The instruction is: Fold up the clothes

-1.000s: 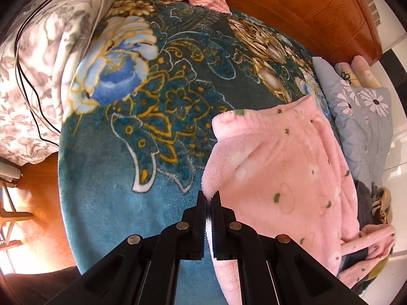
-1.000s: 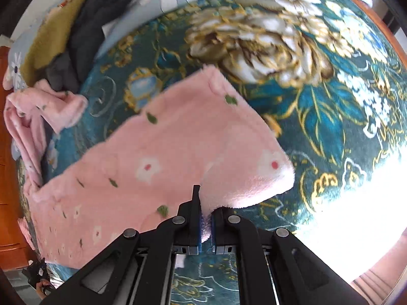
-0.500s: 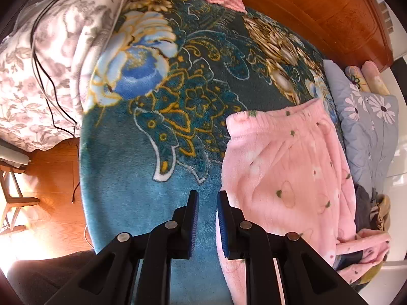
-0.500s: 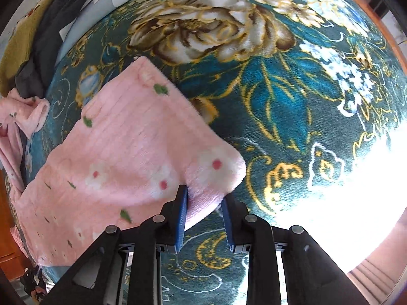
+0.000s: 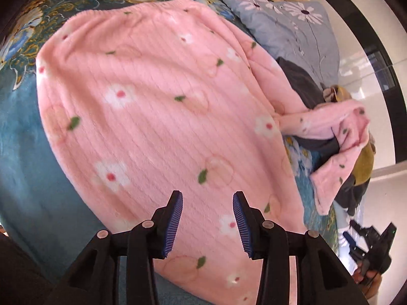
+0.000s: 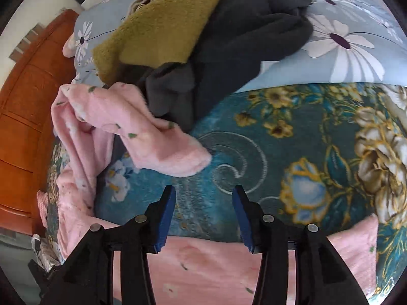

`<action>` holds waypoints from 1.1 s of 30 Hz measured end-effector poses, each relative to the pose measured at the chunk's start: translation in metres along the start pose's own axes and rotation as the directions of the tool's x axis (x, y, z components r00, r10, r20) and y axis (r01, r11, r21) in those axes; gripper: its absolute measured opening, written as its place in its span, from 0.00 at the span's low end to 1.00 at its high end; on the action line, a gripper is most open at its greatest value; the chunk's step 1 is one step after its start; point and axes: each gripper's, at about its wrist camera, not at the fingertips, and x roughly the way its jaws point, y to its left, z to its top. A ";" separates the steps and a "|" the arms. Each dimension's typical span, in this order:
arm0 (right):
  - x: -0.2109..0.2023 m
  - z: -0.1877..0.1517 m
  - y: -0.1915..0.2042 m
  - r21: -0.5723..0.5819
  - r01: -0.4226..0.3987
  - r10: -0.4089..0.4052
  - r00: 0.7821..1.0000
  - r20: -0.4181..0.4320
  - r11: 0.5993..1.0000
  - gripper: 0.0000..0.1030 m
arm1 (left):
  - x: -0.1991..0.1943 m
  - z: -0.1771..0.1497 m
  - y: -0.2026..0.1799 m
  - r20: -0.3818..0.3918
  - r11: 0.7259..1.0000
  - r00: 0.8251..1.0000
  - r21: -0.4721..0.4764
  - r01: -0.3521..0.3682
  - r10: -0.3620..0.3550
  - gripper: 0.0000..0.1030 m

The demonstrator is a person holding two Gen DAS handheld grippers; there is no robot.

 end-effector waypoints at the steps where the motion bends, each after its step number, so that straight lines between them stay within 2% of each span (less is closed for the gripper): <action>1: 0.007 0.005 0.012 -0.010 -0.031 0.031 1.000 -0.005 0.999 0.48 | 0.000 0.001 0.000 0.002 1.000 1.000 -0.006 0.007 -0.007 0.44; 3: 0.024 0.008 0.013 0.027 -0.079 0.079 0.997 -0.021 0.997 0.49 | -0.005 0.004 0.002 0.029 1.000 0.999 -0.019 0.021 -0.020 0.44; 5: 0.049 0.009 0.001 0.156 -0.130 0.139 0.989 -0.049 0.979 0.50 | -0.011 0.005 0.009 0.071 0.999 0.997 -0.032 0.029 -0.027 0.45; 8: 0.080 0.003 -0.019 0.376 -0.205 0.234 0.972 -0.033 0.904 0.50 | -0.012 0.004 0.026 0.068 0.992 0.996 -0.109 0.068 -0.061 0.48; 11: 0.099 -0.004 -0.027 0.506 -0.250 0.281 0.960 0.016 0.826 0.50 | -0.011 0.006 0.038 0.069 0.984 0.995 -0.162 0.079 -0.069 0.48; 14: 0.112 -0.005 -0.026 0.567 -0.283 0.306 0.950 0.057 0.774 0.50 | -0.011 0.006 0.041 0.069 0.984 0.996 -0.167 0.069 -0.058 0.48; 18: 0.123 -0.003 -0.023 0.630 -0.241 0.265 0.962 0.058 0.738 0.49 | -0.009 0.005 0.037 0.069 0.987 0.996 -0.148 0.064 -0.054 0.49; 19: 0.124 -0.003 -0.023 0.646 -0.234 0.259 0.964 0.058 0.727 0.40 | -0.009 0.004 0.036 0.070 0.987 0.996 -0.146 0.063 -0.053 0.49; 20: 0.123 -0.001 -0.020 0.644 -0.230 0.259 0.964 0.051 0.729 0.24 | -0.009 0.005 0.037 0.070 0.987 0.996 -0.147 0.065 -0.055 0.49; 21: 0.121 0.002 -0.015 0.625 -0.222 0.261 0.965 0.031 0.749 0.18 | -0.009 0.005 0.037 0.070 0.987 0.996 -0.149 0.067 -0.057 0.48; 22: 0.115 0.007 -0.008 0.581 -0.218 0.257 0.966 0.016 0.784 0.14 | -0.009 0.005 0.037 0.069 0.986 0.996 -0.151 0.068 -0.058 0.48; 25: 0.087 0.022 0.013 0.415 -0.238 0.257 0.966 0.011 0.878 0.12 | -0.009 0.005 0.038 0.069 0.985 0.996 -0.156 0.074 -0.064 0.48; 28: 0.039 0.037 0.024 0.239 -0.252 0.251 0.967 0.034 0.938 0.11 | -0.009 0.005 0.039 0.069 0.984 0.995 -0.162 0.079 -0.069 0.49; 30: -0.003 0.049 0.021 0.121 -0.216 0.209 0.975 0.070 0.969 0.11 | -0.009 0.006 0.039 0.069 0.983 0.995 -0.166 0.083 -0.072 0.49; 33: -0.066 0.071 -0.002 0.017 -0.098 0.093 0.980 0.176 0.995 0.11 | -0.008 0.006 0.040 0.069 0.981 0.995 -0.171 0.088 -0.077 0.49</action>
